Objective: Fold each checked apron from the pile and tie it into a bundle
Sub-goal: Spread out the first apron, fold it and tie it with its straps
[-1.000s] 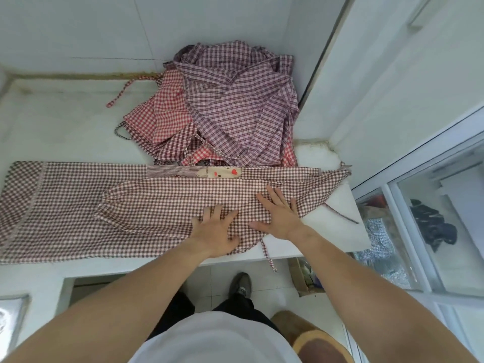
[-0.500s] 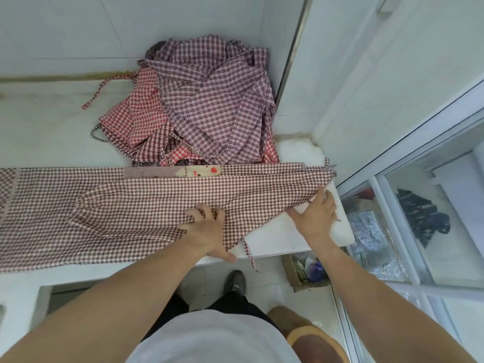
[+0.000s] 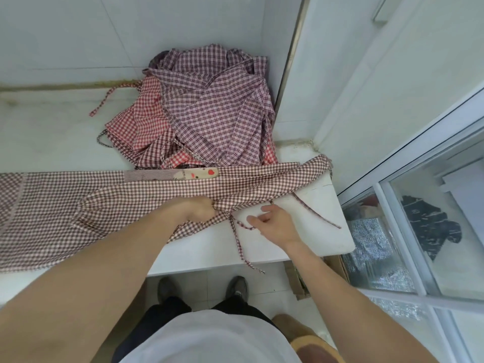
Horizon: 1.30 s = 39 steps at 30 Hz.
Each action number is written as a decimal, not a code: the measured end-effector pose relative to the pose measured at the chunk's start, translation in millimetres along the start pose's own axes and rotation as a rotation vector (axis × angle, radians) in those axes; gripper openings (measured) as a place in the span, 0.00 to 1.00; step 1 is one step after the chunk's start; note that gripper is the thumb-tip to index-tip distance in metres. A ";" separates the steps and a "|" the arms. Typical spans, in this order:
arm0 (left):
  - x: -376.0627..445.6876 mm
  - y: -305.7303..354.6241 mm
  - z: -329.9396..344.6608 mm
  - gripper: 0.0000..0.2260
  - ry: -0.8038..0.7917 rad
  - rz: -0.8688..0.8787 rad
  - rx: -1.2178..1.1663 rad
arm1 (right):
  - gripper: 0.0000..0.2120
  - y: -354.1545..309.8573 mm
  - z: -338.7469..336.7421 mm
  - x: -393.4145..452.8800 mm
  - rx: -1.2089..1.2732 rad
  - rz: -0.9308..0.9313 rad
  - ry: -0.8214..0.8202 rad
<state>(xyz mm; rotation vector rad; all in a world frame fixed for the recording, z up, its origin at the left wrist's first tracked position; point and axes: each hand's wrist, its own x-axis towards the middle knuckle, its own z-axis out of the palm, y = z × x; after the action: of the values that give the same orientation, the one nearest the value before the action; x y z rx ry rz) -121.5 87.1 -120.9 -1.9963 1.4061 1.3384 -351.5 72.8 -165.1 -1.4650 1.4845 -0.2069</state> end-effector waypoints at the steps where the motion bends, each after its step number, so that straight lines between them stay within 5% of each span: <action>1: -0.6 -1.9 -1.2 0.25 -0.005 -0.001 -0.023 | 0.16 -5.6 6.4 -0.8 0.032 0.004 -0.016; 6: -2.6 -5.5 2.5 0.22 -0.039 0.047 -0.078 | 0.33 -37.0 20.8 -6.3 0.621 0.179 -0.292; 8: -0.3 -3.9 10.3 0.21 -0.020 0.051 -0.001 | 0.29 -40.9 23.0 0.9 0.748 0.225 -0.312; 11: 1.7 2.7 30.1 0.22 0.033 0.014 0.116 | 0.20 -47.7 23.3 18.9 0.891 0.353 -0.127; 18: -4.0 -22.3 65.9 0.47 0.157 0.123 0.329 | 0.08 -37.9 -6.3 32.0 0.700 0.349 0.074; 26: -2.4 -125.4 91.7 0.41 0.367 0.194 0.261 | 0.17 2.4 -30.8 28.0 0.239 0.248 0.527; 31: -7.8 -141.4 91.1 0.37 0.307 0.193 0.259 | 0.22 -31.8 2.9 -3.7 -0.097 -0.211 0.890; 34: -7.3 -138.1 93.6 0.33 0.297 0.196 0.232 | 0.14 -55.2 55.9 -31.2 -0.157 -0.695 0.482; 36: -8.4 -135.0 90.9 0.30 0.282 0.198 0.206 | 0.21 -66.5 90.2 -43.5 -0.333 -0.748 0.105; 39: -14.9 -136.4 78.9 0.28 0.279 0.212 0.130 | 0.34 -66.8 129.4 -40.0 -0.775 -0.693 -0.063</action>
<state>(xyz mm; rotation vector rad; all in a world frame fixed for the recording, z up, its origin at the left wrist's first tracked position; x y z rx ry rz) -42.6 212.3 -176.9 -2.0528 1.8251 1.0451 -224.2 153.8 -160.3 -2.5616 0.9741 0.0168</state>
